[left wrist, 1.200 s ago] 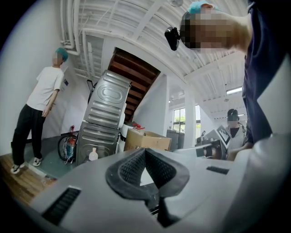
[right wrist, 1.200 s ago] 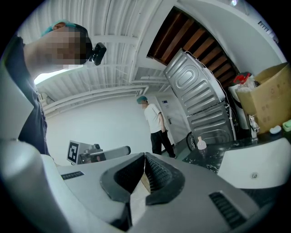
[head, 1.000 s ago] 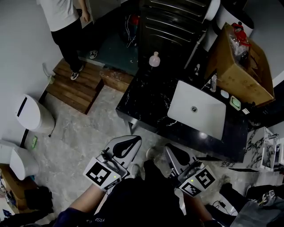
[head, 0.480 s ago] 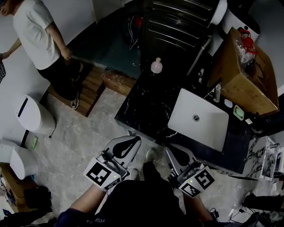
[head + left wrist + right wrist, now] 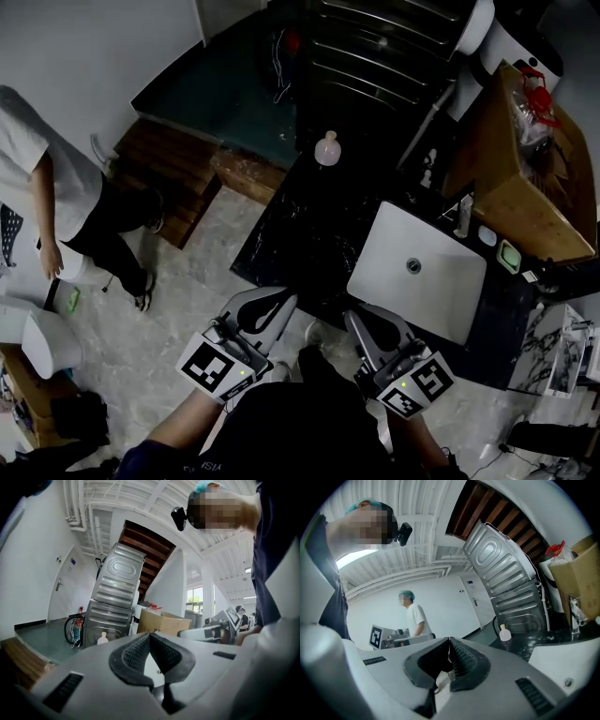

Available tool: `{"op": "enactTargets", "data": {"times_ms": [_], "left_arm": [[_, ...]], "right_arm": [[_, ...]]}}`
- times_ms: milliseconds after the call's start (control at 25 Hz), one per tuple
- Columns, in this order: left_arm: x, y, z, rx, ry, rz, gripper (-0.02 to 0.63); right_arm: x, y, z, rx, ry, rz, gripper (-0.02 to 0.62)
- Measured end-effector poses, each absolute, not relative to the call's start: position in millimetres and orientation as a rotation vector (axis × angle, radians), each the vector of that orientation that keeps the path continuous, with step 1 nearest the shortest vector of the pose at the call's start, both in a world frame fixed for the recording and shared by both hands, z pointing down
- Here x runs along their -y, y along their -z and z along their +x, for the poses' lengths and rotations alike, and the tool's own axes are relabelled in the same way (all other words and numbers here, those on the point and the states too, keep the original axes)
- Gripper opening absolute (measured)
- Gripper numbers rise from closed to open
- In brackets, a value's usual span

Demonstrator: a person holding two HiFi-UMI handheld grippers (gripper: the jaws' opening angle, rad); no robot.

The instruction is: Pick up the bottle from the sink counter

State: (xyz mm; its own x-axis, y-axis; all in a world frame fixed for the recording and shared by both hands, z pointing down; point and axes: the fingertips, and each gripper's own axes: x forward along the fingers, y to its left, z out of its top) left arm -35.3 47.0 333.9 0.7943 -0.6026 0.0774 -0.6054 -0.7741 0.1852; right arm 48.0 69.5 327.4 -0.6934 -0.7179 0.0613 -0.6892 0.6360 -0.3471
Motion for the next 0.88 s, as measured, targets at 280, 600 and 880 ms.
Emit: {"op": "enactTargets", "data": {"times_ms": [280, 600, 880], "left_arm": [[-5, -347, -13, 0.978, -0.048, 2.758, 0.007], [36, -359, 8, 1.028, -0.105, 2.718, 0.007], [68, -365, 19, 1.104, -0.134, 2.703, 0.008]], "right_arm": [[-28, -338, 71, -2.772, 0.571, -1.163, 0.026], [10, -348, 95, -2.781, 0.622, -1.122, 0.026], [31, -357, 113, -2.788, 0.656, -1.085, 0.026]]}}
